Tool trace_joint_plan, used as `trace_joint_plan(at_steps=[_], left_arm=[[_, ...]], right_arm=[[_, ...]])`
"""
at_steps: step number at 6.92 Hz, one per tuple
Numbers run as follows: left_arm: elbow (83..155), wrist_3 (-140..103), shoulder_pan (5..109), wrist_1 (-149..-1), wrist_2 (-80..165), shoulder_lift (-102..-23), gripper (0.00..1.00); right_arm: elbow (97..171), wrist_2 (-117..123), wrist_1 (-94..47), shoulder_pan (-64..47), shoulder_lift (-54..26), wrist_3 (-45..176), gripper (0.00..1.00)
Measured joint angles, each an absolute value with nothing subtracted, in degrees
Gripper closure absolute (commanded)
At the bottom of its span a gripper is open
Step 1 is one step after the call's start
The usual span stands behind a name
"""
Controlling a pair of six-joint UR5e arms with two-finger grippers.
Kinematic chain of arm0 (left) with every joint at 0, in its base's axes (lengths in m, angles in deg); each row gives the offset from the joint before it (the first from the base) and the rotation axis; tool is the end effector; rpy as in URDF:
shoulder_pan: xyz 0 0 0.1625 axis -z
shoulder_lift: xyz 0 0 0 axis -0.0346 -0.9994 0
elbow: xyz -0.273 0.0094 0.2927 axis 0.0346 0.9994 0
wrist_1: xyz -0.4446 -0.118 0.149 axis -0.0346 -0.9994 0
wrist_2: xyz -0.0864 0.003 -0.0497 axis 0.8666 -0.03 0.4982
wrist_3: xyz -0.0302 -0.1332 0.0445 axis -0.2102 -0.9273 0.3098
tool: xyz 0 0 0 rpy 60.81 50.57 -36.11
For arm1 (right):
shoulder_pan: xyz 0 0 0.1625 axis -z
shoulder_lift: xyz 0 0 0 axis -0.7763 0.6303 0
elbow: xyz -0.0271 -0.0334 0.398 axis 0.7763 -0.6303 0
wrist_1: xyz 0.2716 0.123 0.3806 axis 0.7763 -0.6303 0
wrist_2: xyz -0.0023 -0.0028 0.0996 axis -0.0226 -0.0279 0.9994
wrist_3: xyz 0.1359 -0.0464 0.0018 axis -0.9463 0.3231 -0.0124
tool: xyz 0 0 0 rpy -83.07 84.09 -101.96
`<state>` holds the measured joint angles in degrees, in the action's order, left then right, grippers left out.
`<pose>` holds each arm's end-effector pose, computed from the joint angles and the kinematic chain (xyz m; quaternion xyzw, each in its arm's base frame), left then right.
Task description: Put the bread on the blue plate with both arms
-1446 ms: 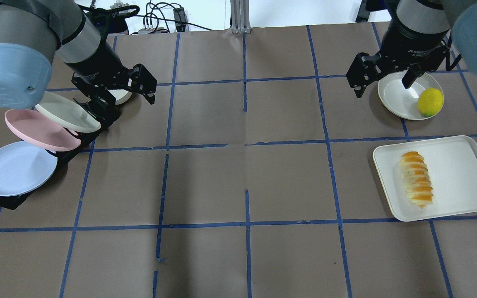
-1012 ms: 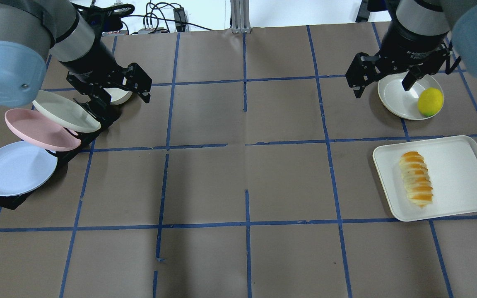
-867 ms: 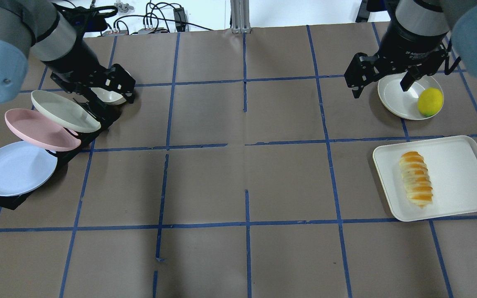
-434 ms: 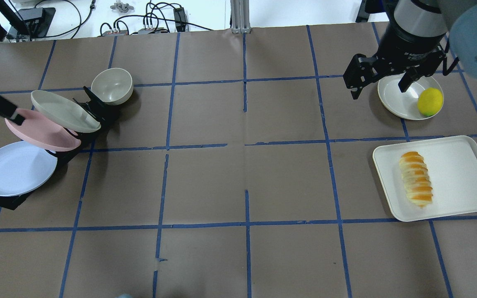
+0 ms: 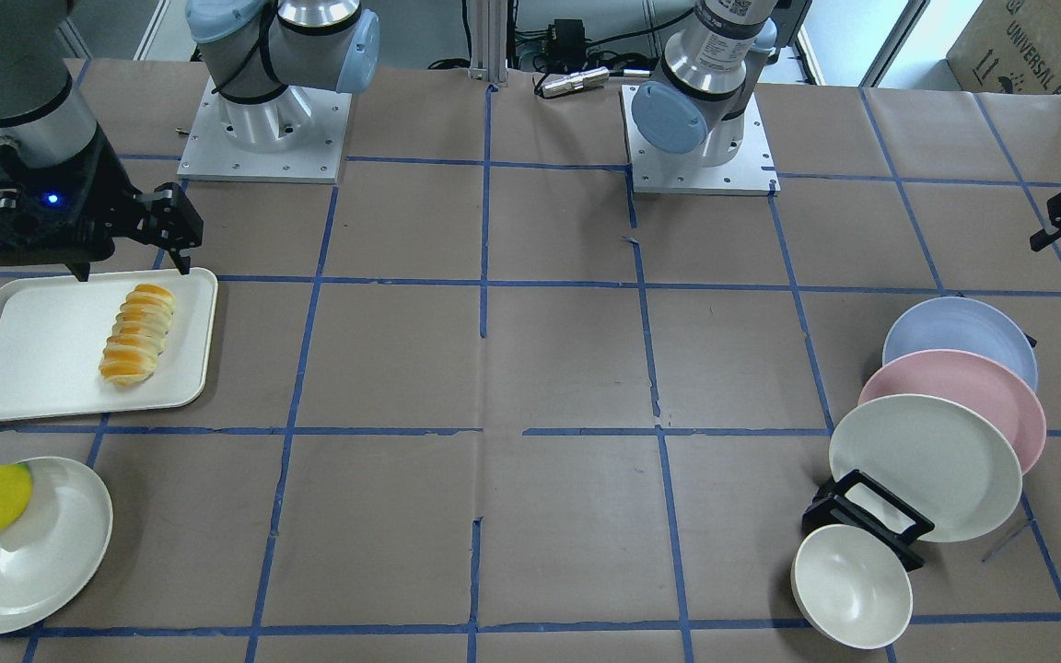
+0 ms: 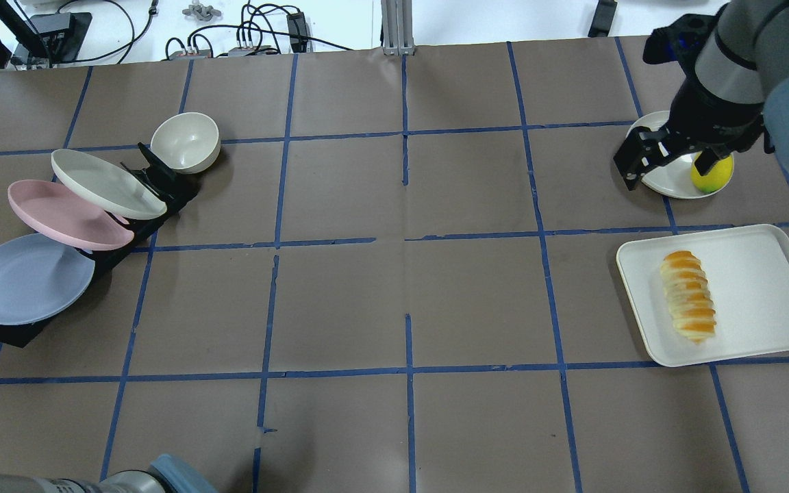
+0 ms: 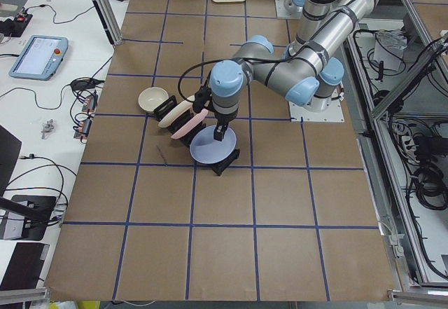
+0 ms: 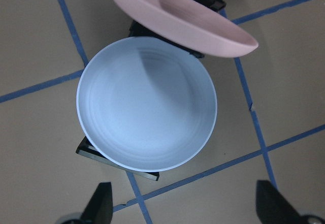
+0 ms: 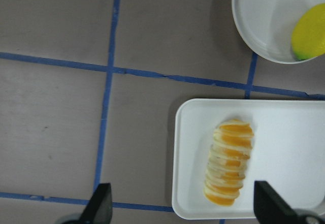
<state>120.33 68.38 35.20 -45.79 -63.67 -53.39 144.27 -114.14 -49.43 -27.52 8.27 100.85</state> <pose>0.3896 -0.4798 0.2987 -0.1659 -0.9815 0.0031 0.0961 0.0119 -0.5583 0.3331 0.0614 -0.9975 0.0027 0.0360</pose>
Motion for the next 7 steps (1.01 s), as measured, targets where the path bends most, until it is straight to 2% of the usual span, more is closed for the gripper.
trace_joint_plan(at_steps=[2,3,5,7], left_arm=[[117.42,69.62,34.51,-44.99,-62.43,-61.55,0.0],[114.84,69.69,34.57,-44.89,-62.26,-65.51,0.0],[110.21,69.44,35.67,-44.88,-61.54,-71.89,0.0],[109.04,68.31,37.43,-44.89,-60.3,-75.34,0.0]], right_arm=[[153.92,-115.55,-57.52,-18.55,8.95,102.1,0.01],[156.17,-115.62,-58.97,-15.99,8.35,102.17,0.0],[158.4,-115.45,-59.37,-14.35,6.91,102.14,0.0],[158.69,-115.27,-60.11,-13.82,6.65,101.96,0.02]])
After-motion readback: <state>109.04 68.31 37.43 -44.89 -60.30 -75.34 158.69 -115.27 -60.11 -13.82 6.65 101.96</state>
